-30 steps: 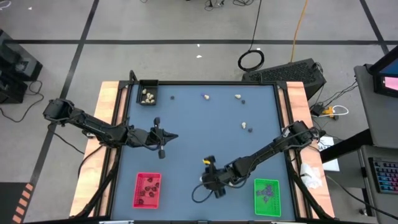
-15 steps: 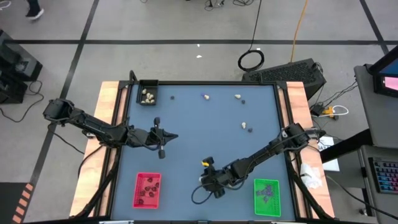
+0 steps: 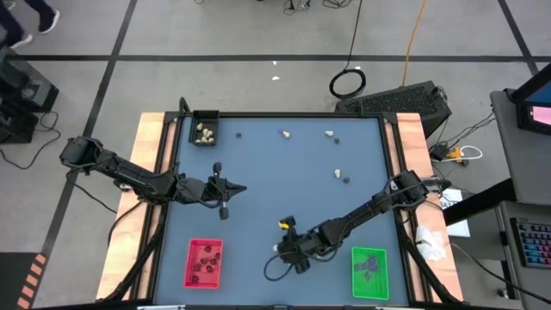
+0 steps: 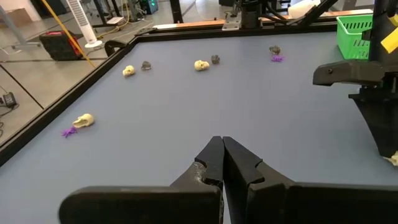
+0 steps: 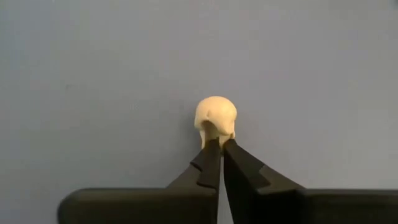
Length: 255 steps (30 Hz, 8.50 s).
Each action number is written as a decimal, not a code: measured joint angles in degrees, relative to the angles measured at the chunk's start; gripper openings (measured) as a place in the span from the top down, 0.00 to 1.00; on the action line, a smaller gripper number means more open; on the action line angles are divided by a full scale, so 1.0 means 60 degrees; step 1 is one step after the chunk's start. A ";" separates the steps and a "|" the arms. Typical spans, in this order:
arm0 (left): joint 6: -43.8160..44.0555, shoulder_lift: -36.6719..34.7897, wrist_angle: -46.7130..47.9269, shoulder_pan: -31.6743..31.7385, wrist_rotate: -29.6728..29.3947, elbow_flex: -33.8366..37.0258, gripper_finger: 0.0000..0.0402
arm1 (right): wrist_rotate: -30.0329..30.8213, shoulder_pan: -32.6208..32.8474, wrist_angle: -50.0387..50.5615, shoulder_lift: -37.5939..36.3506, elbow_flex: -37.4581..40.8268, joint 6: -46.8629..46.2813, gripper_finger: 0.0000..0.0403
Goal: Sort Halloween decoration
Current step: Put the white skull toy into the black bin, then adjust the black bin
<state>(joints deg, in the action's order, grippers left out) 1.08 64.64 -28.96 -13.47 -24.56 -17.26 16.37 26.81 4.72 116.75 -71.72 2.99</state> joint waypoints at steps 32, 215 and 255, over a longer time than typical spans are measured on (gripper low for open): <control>0.0004 0.0000 0.0001 -0.0004 0.0000 0.0000 1.00 | 0.0219 -0.0238 -0.0633 0.0062 0.0015 -0.0319 1.00; 0.1067 -0.6771 0.5891 -0.0484 -0.2163 -0.0021 1.00 | -0.0972 -0.5791 -0.3509 -0.2025 0.1803 -0.1619 1.00; -0.0076 0.4044 1.0153 1.1102 0.2852 -0.6042 1.00 | 0.1313 -0.3135 -0.3167 -0.5646 0.4885 -0.2380 1.00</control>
<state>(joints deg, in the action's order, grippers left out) 0.62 88.90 31.96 53.14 -7.44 -53.51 24.25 8.00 -14.28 82.87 -42.41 -11.29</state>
